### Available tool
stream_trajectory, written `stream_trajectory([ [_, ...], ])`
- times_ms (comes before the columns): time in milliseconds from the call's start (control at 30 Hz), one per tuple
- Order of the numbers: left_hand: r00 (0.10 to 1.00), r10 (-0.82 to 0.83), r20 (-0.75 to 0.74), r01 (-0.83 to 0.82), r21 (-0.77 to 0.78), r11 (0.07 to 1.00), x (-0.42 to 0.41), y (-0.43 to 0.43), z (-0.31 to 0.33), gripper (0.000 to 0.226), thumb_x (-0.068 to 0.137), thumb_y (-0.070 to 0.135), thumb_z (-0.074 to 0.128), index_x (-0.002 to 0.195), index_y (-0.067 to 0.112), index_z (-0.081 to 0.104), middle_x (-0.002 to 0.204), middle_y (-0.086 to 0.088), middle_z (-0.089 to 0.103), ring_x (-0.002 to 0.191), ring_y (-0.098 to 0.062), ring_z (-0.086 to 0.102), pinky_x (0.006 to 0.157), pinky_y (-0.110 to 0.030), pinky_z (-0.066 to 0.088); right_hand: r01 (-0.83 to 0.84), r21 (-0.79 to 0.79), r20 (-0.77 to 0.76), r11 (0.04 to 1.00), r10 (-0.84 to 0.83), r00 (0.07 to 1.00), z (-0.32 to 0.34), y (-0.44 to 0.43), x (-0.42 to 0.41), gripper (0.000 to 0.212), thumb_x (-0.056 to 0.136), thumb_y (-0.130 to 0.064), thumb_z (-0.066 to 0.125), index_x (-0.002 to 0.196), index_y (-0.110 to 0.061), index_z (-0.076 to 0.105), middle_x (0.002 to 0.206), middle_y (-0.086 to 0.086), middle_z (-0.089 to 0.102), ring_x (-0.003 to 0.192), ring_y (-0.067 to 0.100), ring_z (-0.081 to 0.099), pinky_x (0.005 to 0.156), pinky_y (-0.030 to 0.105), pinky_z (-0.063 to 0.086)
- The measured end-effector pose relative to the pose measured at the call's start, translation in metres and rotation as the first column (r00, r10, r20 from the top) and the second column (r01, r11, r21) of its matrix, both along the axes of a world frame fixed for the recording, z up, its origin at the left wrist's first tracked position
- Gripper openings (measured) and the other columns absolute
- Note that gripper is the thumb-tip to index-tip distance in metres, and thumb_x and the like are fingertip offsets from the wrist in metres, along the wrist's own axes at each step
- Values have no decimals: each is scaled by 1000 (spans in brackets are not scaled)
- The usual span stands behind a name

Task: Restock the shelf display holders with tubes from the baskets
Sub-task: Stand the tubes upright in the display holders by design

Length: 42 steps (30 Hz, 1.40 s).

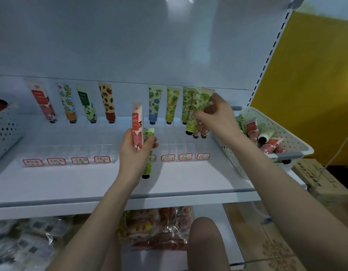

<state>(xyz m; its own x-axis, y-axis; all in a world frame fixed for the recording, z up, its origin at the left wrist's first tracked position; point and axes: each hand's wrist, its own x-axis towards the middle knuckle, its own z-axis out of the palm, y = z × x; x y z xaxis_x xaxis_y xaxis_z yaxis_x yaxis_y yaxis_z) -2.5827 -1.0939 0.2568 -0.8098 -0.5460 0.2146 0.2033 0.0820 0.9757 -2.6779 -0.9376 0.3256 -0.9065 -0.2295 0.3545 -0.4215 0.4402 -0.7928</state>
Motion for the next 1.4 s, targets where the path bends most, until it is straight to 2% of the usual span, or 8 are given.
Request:
stream_trajectory([
  [67, 1000, -18, -11, 18, -3, 1000, -3, 0, -1, 17, 91, 15, 57, 89, 29, 47, 92, -1, 65, 67, 5, 64, 55, -5, 46, 13, 49, -36, 999, -12, 999, 11, -6, -5, 20, 77, -8, 62, 96, -8, 56, 70, 4, 60, 55, 11, 55, 50, 24, 43],
  [200, 1000, -24, -16, 24, 11, 1000, -9, -3, -2, 13, 91, 15, 57, 93, 24, 49, 92, 0, 65, 67, 4, 65, 54, -6, 46, 56, 185, -94, 981, -39, 995, 37, -13, -18, 22, 81, -20, 61, 82, 2, 58, 74, 12, 58, 64, 18, 51, 58, 24, 38],
  [367, 999, -30, -15, 31, 17, 999, -14, -6, -4, 11, 91, 14, 57, 96, 21, 50, 93, -1, 65, 69, 2, 65, 55, -9, 47, 56, 188, -146, 981, -28, 989, 67, -22, -39, 7, 86, -17, 58, 87, -10, 57, 71, 4, 54, 54, 10, 46, 44, 16, 36],
  [567, 999, -34, -18, 34, 14, 999, -17, -6, -2, 16, 91, 13, 56, 90, 27, 48, 95, -3, 65, 72, -3, 65, 53, -10, 48, 104, 138, -325, 985, -54, 944, 81, -33, -57, 22, 86, -12, 56, 108, -8, 58, 83, 3, 59, 71, 16, 57, 52, 11, 40],
  [833, 999, -29, -18, 30, 21, 999, -23, -6, -3, 15, 90, 11, 57, 92, 24, 50, 93, -4, 66, 66, 2, 65, 55, -9, 48, 172, 26, -447, 985, -143, 883, 93, -43, -77, 23, 92, -15, 44, 101, -4, 62, 81, 8, 62, 69, 22, 61, 58, 24, 47],
  [1033, 999, -54, -1, 54, 35, 998, -24, -3, -4, 15, 90, 12, 57, 99, 21, 50, 95, -4, 65, 66, 1, 65, 60, -14, 51, 231, 296, -341, 927, -123, 932, 88, -55, -92, 25, 93, -17, 43, 102, -5, 63, 85, 8, 62, 56, 13, 49, 54, 20, 41],
  [1167, 998, -55, 9, 55, 32, 998, -24, -3, -5, 17, 90, 11, 57, 93, 26, 49, 94, -3, 65, 67, 2, 65, 59, -17, 51, 200, 406, -271, 892, -91, 958, 80, -58, -96, 26, 93, -17, 46, 101, -3, 66, 95, 10, 67, 64, 17, 52, 51, 20, 38],
  [1400, 999, -47, 18, 47, 29, 998, -25, -4, -9, 14, 90, 11, 57, 95, 22, 50, 93, -4, 65, 65, 3, 65, 55, -8, 48, 173, 449, -235, 876, -72, 969, 74, -60, -99, 16, 93, -15, 47, 88, -12, 62, 71, 1, 54, 66, 17, 52, 52, 21, 36],
])
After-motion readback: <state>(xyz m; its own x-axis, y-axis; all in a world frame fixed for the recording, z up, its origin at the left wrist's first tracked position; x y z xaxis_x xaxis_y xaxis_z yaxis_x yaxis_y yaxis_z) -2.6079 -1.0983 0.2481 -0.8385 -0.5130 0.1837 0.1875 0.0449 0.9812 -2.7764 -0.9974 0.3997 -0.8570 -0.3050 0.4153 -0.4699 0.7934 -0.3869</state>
